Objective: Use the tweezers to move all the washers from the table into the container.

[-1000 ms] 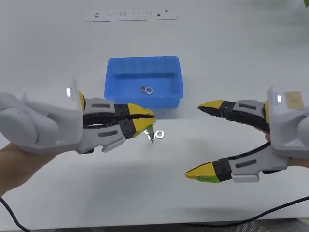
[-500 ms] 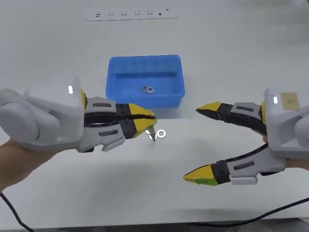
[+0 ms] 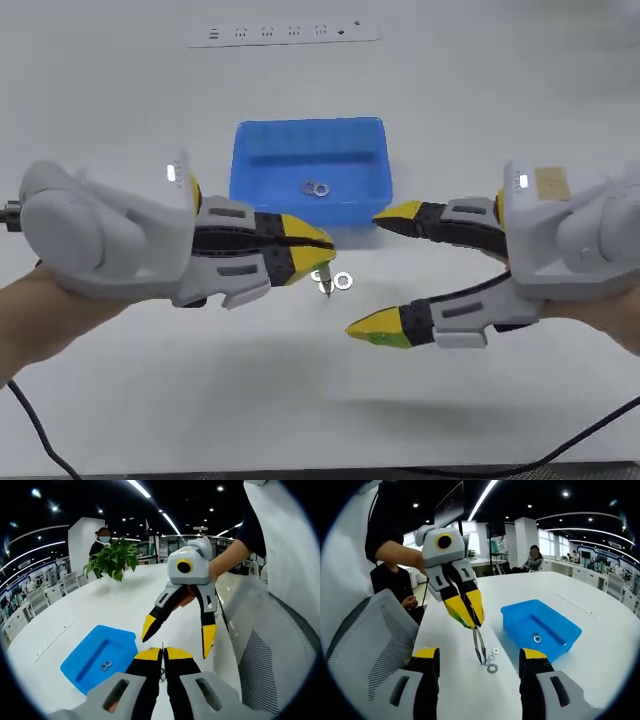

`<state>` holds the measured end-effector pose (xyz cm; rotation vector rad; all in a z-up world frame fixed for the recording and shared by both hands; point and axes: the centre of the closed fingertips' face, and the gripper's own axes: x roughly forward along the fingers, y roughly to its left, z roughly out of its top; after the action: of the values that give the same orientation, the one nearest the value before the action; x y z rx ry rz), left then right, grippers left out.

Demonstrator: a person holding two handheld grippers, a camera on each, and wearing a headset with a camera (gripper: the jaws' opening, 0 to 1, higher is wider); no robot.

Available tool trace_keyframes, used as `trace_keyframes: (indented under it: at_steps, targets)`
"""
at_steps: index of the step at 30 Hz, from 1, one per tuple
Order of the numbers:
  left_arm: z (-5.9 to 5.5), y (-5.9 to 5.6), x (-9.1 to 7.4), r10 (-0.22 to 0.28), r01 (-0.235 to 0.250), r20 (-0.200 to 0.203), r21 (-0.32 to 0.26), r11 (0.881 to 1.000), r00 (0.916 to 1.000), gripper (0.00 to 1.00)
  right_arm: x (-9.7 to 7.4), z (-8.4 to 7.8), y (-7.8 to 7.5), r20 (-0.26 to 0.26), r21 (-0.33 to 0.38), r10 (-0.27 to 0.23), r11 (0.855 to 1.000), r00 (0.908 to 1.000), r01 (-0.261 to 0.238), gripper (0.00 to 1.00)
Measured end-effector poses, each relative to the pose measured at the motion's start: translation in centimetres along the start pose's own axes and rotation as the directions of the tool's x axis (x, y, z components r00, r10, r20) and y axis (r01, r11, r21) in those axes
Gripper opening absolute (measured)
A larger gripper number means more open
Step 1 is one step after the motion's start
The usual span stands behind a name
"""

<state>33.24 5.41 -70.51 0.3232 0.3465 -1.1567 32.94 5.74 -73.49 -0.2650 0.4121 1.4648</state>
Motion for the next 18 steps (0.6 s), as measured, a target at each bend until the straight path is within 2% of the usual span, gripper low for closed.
trace_keyframes:
  at_steps: [6,10,18]
  targets:
    - [-0.1,-0.3,-0.1,-0.038,0.038,-0.017,0.014,0.999,0.9992,0.05,1.5,-0.5,0.0,-0.035,-0.016,0.032,0.999,0.9989,-0.032,0.48]
    - [-0.2,-0.2,-0.1,-0.042,0.043,-0.023,0.012,0.999,0.9988,0.05,2.3,-1.0,0.2,-0.053,-0.020,0.053,0.998,0.9972,-0.054,0.38]
    - [-0.2,-0.4,0.0,-0.051,0.051,-0.027,0.013,0.999,0.9983,0.05,3.5,-1.5,0.2,-0.089,-0.037,0.095,0.994,0.9915,-0.098,0.26]
